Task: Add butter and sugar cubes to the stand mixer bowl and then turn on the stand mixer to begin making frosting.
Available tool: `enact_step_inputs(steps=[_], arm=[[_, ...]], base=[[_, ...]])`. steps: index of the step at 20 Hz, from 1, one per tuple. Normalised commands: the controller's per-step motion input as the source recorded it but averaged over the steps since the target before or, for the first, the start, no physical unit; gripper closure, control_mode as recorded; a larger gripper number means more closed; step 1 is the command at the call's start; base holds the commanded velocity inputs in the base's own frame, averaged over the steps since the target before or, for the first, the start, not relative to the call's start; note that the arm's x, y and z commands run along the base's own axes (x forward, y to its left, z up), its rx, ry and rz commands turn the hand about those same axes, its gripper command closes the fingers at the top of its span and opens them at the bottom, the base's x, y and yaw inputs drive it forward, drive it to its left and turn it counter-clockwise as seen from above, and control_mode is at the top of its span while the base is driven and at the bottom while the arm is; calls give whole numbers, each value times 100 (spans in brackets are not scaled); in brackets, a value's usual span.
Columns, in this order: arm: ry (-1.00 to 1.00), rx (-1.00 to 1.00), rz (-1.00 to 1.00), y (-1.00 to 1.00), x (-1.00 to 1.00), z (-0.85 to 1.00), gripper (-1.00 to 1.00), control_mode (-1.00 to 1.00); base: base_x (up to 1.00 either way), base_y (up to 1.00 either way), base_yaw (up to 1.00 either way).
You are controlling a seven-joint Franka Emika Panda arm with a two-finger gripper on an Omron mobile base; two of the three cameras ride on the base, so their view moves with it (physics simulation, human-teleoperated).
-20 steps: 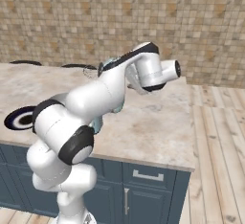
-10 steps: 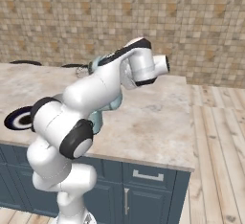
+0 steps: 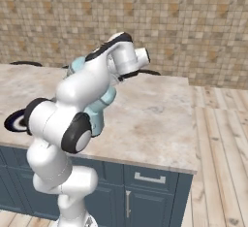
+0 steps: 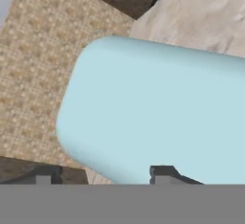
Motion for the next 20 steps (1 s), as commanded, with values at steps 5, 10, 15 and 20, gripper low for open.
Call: enact_step_inputs(steps=[5, 10, 15, 20], arm=[[4, -12, 12, 100, -3, -57, -100, -100], [0, -27, 3, 100, -12, -62, -100, -100], [4, -38, 0, 93, 0, -84, -100, -100], [-5, -29, 0, 43, -35, -41, -100, -100]], base=[[0, 0, 0], [0, 0, 0], [0, 0, 0], [0, 0, 0]])
